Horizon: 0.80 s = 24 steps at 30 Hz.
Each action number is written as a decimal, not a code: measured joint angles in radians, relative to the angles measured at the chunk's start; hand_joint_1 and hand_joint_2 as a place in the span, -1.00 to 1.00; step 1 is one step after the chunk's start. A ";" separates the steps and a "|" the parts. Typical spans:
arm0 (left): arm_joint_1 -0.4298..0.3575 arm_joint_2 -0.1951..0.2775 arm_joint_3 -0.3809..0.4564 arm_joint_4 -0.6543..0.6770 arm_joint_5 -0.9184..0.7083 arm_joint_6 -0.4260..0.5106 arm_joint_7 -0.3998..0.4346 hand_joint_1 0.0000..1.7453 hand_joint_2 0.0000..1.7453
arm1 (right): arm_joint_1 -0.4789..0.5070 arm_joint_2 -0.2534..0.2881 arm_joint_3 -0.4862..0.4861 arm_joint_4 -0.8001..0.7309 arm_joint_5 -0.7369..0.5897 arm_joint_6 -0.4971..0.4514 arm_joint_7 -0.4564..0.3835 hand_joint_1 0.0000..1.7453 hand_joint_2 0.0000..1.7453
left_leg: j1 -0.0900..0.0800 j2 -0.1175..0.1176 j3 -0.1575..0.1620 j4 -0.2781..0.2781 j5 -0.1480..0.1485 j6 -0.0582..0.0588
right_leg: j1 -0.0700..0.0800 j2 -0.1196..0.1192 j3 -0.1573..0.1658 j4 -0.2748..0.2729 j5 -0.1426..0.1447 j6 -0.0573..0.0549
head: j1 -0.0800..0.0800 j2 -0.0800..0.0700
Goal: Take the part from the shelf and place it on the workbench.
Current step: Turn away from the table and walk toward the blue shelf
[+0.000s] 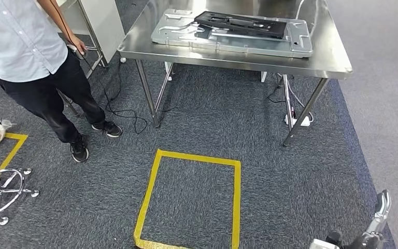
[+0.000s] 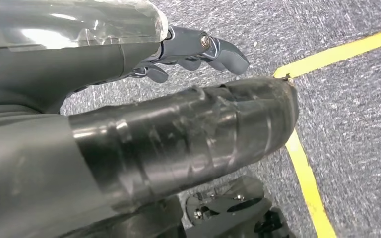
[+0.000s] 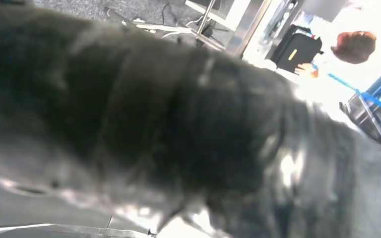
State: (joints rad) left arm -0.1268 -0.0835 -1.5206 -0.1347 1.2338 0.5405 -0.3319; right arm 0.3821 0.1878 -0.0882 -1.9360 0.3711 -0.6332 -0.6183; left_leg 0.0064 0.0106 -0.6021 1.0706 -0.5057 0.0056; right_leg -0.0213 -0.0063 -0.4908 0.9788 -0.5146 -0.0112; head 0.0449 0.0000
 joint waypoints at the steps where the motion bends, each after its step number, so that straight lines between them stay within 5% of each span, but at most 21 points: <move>1: 0.000 0.000 0.000 0.000 0.000 0.000 0.000 -1.00 -1.00 | 0.000 0.001 0.000 0.000 0.000 0.002 0.000 -1.00 -1.00 | 0.002 -0.002 -0.022 0.058 -0.041 -0.005 | 0.001 -0.001 -0.006 0.000 0.005 -0.005 | -0.001 0.000; 3: 0.002 0.000 0.000 0.000 0.001 0.000 0.000 -1.00 -1.00 | 0.001 0.002 0.000 0.000 -0.001 0.009 0.001 -1.00 -1.00 | 0.005 -0.002 -0.063 0.180 -0.103 -0.013 | 0.004 -0.003 -0.020 0.004 0.012 -0.009 | -0.001 0.000; 5: 0.003 0.000 0.000 0.000 0.004 0.000 0.000 -1.00 -1.00 | 0.001 0.002 0.000 0.001 -0.002 0.020 0.006 -1.00 -1.00 | 0.007 -0.002 -0.054 0.200 -0.095 -0.017 | 0.005 -0.003 -0.031 0.011 0.016 -0.007 | -0.001 0.000; 9: 0.003 0.000 0.000 0.000 0.010 0.000 0.000 -1.00 -1.00 | -0.001 0.002 -0.004 0.012 -0.002 0.051 0.033 -1.00 -1.00 | 0.009 -0.018 0.085 -0.023 -0.008 -0.009 | 0.007 0.005 -0.048 0.031 0.016 0.005 | -0.001 0.000; 13: 0.004 -0.001 0.001 0.000 0.014 0.001 0.000 -1.00 -1.00 | -0.023 0.008 -0.044 0.109 0.000 0.140 0.063 -1.00 -1.00 | 0.009 -0.018 0.097 -0.071 -0.008 0.013 | 0.011 0.014 -0.058 0.039 0.020 0.029 | 0.000 0.000; 15: 0.004 -0.001 0.002 0.000 0.017 0.002 0.000 -1.00 -1.00 | -0.043 0.021 -0.095 0.197 0.001 0.189 0.053 -1.00 -1.00 | 0.013 -0.010 0.094 -0.078 0.001 0.030 | 0.009 0.013 -0.082 0.089 -0.015 0.038 | 0.001 0.000; 17: 0.005 -0.001 0.002 0.000 0.018 0.004 0.000 -1.00 -1.00 | -0.067 0.039 -0.157 0.289 0.007 0.223 0.032 -1.00 -1.00 | 0.011 -0.001 0.087 -0.078 0.006 0.039 | 0.007 0.012 -0.138 0.209 -0.082 0.045 | 0.001 0.000; 19: 0.007 -0.001 0.002 0.000 0.022 0.004 0.001 -1.00 -1.00 | -0.091 0.055 -0.230 0.381 0.027 0.254 0.013 -1.00 -1.00 | 0.010 0.008 0.082 -0.077 0.007 0.041 | 0.006 0.011 -0.185 0.306 -0.110 0.050 | 0.001 0.000; 21: 0.008 -0.001 0.002 0.000 0.027 0.005 0.000 -1.00 -1.00 | -0.117 0.068 -0.308 0.469 0.057 0.281 0.001 -1.00 -1.00 | 0.009 0.016 0.082 -0.074 0.006 0.040 | 0.004 0.008 -0.166 0.269 -0.065 0.051 | 0.001 0.000; 24: 0.007 -0.001 0.002 0.000 0.030 0.005 0.000 -1.00 -1.00 | -0.168 0.078 -0.417 0.603 0.107 0.298 -0.014 -1.00 -1.00 | 0.004 0.027 0.084 -0.067 -0.001 0.028 | 0.009 -0.026 -0.075 0.077 0.017 0.040 | 0.001 0.000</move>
State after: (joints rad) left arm -0.1200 -0.0847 -1.5187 -0.1347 1.2642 0.5451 -0.3323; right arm 0.2143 0.2658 -0.5049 -1.3329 0.4780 -0.3350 -0.6327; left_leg 0.0102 0.0380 -0.5179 1.0040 -0.5068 0.0335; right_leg -0.0122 -0.0320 -0.5656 1.0557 -0.4980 0.0287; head 0.0460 0.0000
